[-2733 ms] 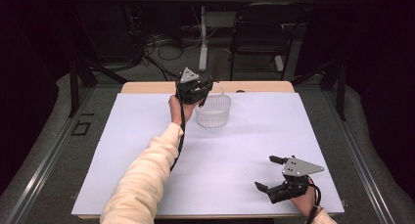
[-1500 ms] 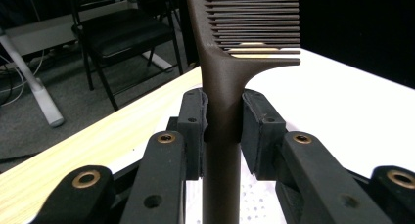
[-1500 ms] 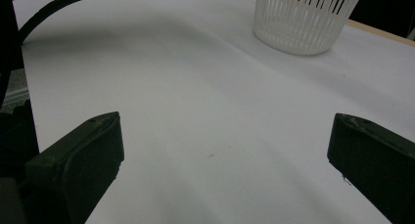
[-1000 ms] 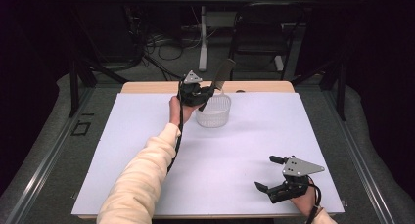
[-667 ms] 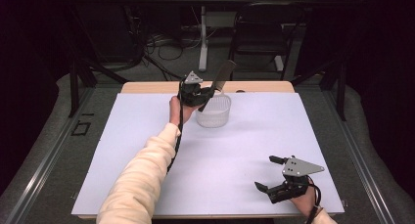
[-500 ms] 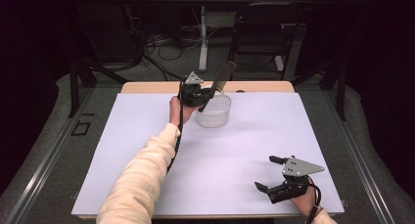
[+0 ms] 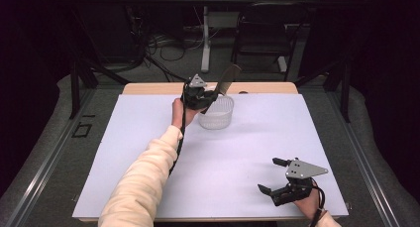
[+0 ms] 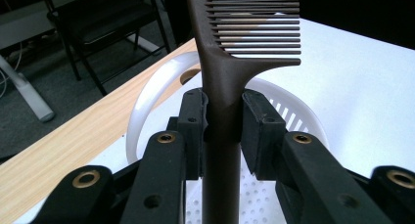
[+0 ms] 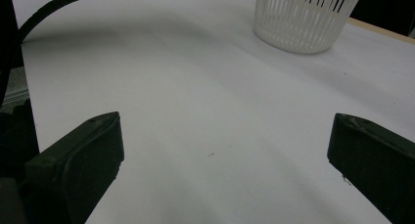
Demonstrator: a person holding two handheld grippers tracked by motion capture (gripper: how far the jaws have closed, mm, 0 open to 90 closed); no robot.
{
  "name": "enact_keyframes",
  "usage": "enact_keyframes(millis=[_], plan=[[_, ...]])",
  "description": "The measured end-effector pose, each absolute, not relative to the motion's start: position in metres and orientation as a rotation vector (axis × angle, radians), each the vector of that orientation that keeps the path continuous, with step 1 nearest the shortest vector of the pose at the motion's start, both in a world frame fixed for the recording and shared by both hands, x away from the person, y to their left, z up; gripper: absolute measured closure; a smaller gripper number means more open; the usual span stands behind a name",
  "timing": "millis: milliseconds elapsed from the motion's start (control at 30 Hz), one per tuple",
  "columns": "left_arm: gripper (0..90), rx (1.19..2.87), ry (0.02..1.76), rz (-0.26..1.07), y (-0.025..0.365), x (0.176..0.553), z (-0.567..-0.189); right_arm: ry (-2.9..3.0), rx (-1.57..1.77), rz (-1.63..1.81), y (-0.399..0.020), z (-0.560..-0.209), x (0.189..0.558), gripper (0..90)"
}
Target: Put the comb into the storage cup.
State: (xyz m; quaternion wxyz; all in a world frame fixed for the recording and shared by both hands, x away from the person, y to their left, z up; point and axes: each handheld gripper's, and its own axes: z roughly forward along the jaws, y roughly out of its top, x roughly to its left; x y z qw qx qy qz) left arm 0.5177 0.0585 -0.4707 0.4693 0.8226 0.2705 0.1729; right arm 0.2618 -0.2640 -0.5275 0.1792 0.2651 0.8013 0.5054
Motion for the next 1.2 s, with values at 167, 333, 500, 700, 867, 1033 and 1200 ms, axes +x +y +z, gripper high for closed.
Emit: enact_keyframes(millis=[167,333,500,700,867,1033,1200], plan=[[72.3,2.032,0.654,0.418,0.057,0.518,-0.472,2.268,0.749,1.425,-0.264,-0.528,0.262,0.0],[72.3,2.045,0.652,0.412,0.056,0.519,-0.476,2.269,0.751,1.426,-0.264,-0.527,0.262,0.0],[72.4,2.057,0.641,0.427,0.054,0.519,-0.479,2.273,0.751,1.422,-0.264,-0.528,0.262,0.0],[72.4,2.061,0.638,0.420,0.054,0.519,-0.482,2.273,0.753,1.420,-0.264,-0.527,0.262,0.0],[72.4,2.078,0.620,0.414,0.052,0.519,-0.482,2.272,0.754,1.423,-0.264,-0.528,0.262,0.0],[72.3,2.092,0.614,0.413,0.050,0.519,-0.483,2.271,0.751,1.424,-0.265,-0.527,0.262,0.0],[72.3,2.098,0.605,0.411,0.049,0.519,-0.484,2.271,0.751,1.425,-0.265,-0.528,0.262,0.0]])
